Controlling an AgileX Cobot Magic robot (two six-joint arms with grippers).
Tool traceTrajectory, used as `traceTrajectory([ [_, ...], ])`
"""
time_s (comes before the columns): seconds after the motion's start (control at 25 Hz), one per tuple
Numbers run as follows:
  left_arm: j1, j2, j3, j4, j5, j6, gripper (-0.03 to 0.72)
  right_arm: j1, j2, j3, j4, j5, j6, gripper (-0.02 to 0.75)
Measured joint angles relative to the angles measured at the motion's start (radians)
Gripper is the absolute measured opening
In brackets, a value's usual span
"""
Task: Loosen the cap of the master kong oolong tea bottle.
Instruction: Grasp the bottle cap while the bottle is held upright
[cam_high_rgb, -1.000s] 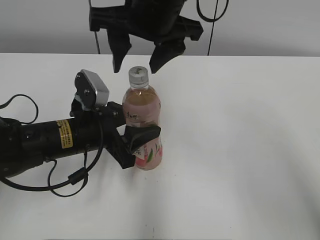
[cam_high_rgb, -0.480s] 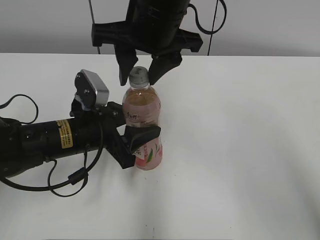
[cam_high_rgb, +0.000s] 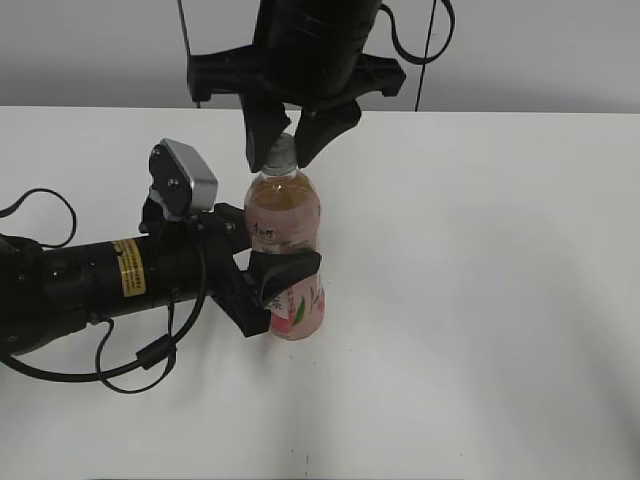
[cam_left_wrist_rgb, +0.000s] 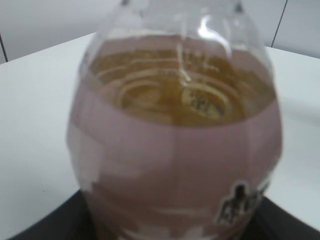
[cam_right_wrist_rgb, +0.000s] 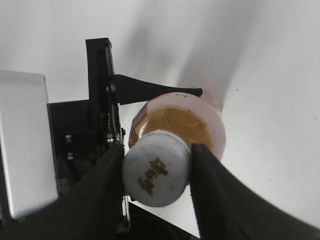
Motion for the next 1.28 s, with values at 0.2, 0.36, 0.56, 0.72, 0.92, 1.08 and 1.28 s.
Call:
traceTrajectory([
  [0.2,0.0,0.0,0.0,-0.002,0.0,-0.003,0.385,0.0,0.0,0.0,0.0,0.0,-0.222,0.297],
  [0.36,0.0,0.0,0.0,-0.002,0.0,-0.003,0.385,0.0,0.0,0.0,-0.002,0.0,-0.54,0.285],
  [0.56,0.0,0.0,0.0,0.0,-0.002,0.0,0.385,0.0,0.0,0.0,-0.003,0.0,-0.903,0.283],
  [0.72,0.0,0.0,0.0,0.001,-0.002,0.001,0.385,0.0,0.0,0.0,-0.002,0.0,-0.967,0.282],
  [0.92,0.0,0.0,0.0,0.001,-0.002,0.001,0.385,0.0,0.0,0.0,-0.002,-0.001,-0.984,0.311],
  [1.08,0.0,0.0,0.0,0.001,-0.002,0.001,0.385,0.0,0.0,0.0,-0.002,-0.001,-0.975,0.382],
  [1.28,0.0,0.0,0.0,0.001,-0.002,0.0,0.385,0.0,0.0,-0.001,-0.002,-0.001,-0.848,0.527],
])
